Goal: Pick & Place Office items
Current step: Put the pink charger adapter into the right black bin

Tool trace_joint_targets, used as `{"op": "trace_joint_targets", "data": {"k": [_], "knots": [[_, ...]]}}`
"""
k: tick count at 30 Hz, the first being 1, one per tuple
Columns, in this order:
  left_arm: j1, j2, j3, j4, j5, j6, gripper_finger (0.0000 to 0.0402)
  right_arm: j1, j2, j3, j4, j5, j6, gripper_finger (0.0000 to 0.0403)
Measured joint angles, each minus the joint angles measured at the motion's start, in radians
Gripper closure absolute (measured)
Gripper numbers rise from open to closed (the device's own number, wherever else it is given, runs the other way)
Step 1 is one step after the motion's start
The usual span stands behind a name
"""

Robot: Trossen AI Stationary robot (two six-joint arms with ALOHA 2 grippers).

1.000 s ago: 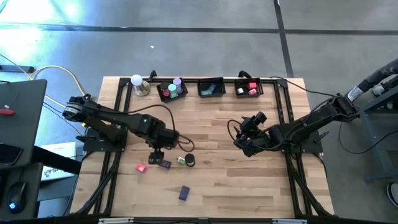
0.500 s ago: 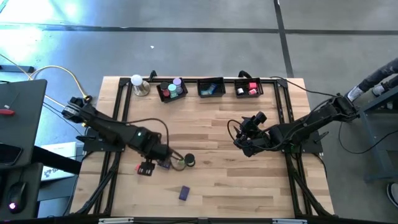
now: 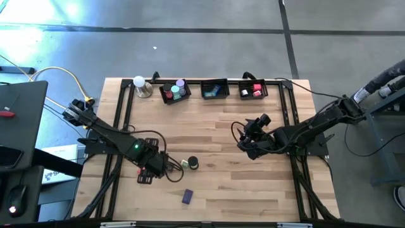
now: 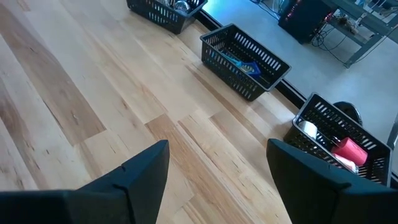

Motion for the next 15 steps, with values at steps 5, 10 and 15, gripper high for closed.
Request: {"op": "trace_joint_targets", "data": {"k": [5, 10, 15], "knots": [[-0.006, 0.000, -0.003, -0.074, 0.006, -0.012, 0.0115, 0.000, 0.000, 0.000, 0.006, 0.000, -0.002, 0.0144], [-0.048, -0.003, -0.061, -0.120, 0.011, -0.006, 0.0115, 0.000, 0.000, 0.000, 0.010, 0.000, -0.002, 0.0144], [-0.081, -0.003, -0.153, -0.060, 0.015, -0.005, 0.0115, 0.000, 0.000, 0.000, 0.010, 0.000, -0.002, 0.0144]]}}
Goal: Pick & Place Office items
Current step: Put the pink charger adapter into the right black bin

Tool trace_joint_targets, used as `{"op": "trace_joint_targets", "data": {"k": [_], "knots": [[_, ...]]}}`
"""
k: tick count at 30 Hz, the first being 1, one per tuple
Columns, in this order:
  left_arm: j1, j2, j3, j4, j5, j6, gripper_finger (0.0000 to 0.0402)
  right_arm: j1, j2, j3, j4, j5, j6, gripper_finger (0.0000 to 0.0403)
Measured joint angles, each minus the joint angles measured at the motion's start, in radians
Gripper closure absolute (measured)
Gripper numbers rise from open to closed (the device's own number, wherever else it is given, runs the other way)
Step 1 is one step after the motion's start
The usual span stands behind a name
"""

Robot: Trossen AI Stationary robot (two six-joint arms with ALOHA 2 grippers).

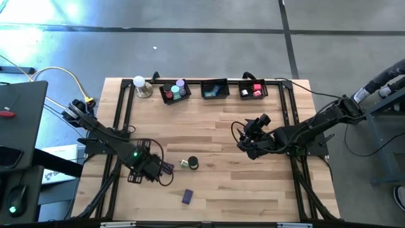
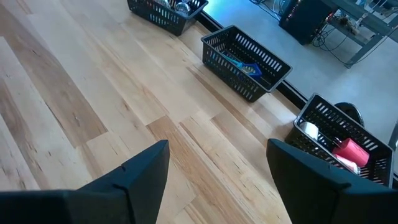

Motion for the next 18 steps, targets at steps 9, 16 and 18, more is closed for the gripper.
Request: {"op": "trace_joint_targets", "data": {"k": [9, 16, 18], "knots": [[-0.023, 0.000, -0.066, 0.081, 0.048, -0.008, 0.0115, 0.000, 0.000, 0.000, 0.002, 0.000, 0.000, 0.0144], [-0.072, 0.000, -0.101, 0.145, 0.049, -0.024, 0.0115, 0.000, 0.000, 0.000, 0.011, 0.001, 0.000, 0.0144], [-0.084, 0.000, -0.111, 0.139, 0.049, -0.038, 0.0115, 0.000, 0.000, 0.000, 0.011, 0.001, 0.000, 0.0144]]}}
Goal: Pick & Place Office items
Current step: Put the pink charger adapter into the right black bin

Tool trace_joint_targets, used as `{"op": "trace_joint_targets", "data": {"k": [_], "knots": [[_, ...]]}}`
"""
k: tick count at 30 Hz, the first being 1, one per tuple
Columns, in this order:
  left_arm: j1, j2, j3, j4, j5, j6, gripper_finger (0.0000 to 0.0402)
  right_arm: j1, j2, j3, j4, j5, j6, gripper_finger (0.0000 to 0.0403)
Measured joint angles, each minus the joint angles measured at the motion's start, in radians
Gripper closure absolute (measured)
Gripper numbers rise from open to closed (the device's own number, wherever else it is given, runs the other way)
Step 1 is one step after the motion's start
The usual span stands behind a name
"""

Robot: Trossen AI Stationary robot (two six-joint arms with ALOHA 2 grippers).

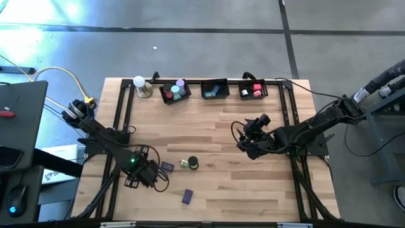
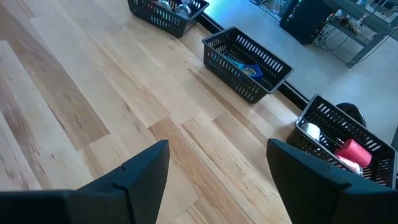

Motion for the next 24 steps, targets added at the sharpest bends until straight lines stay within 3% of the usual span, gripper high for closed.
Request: {"op": "trace_joint_targets", "data": {"k": [24], "knots": [[-0.006, 0.000, -0.161, 0.209, 0.043, -0.013, 0.0115, 0.000, 0.000, 0.000, 0.015, 0.000, 0.000, 0.0144]]}}
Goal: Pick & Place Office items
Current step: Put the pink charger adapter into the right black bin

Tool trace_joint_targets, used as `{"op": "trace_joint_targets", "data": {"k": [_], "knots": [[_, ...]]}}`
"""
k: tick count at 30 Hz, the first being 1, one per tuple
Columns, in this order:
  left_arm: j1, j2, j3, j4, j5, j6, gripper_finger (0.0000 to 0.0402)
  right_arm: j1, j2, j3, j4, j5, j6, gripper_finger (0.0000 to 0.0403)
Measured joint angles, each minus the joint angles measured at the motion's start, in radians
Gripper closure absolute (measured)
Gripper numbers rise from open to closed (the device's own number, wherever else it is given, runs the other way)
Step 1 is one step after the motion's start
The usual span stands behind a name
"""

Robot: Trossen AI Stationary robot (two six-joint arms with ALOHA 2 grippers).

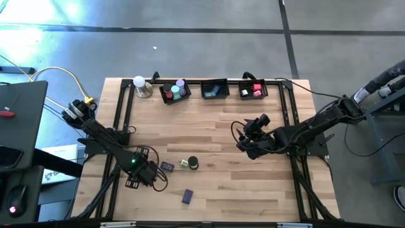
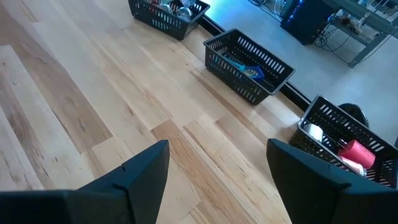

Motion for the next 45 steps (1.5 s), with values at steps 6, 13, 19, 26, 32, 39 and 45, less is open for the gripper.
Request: {"op": "trace_joint_targets", "data": {"k": [6, 13, 19, 26, 32, 39, 45], "knots": [[0.006, 0.000, -0.007, 0.008, 0.000, -0.001, 0.0115, 0.000, 0.000, 0.000, 0.007, 0.000, 0.000, 0.0144], [0.006, 0.000, -0.062, 0.011, 0.022, -0.044, 0.0115, 0.000, 0.000, 0.000, 0.008, 0.000, 0.000, 0.0144], [0.006, 0.000, -0.075, 0.071, 0.006, -0.046, 0.0115, 0.000, 0.000, 0.000, 0.011, 0.000, 0.000, 0.0144], [0.006, 0.000, -0.075, 0.106, -0.031, -0.015, 0.0115, 0.000, 0.000, 0.000, 0.014, 0.000, 0.000, 0.0144], [0.007, 0.000, -0.103, 0.110, -0.015, -0.015, 0.0116, 0.000, 0.000, 0.000, 0.014, 0.000, 0.000, 0.0144], [0.033, -0.003, -0.132, 0.128, 0.021, 0.041, 0.0158, 0.000, 0.000, 0.000, 0.013, 0.000, 0.000, 0.0144], [0.085, -0.002, -0.133, 0.127, 0.031, 0.068, 0.0220, 0.000, 0.000, 0.000, 0.014, 0.000, 0.000, 0.0144]]}}
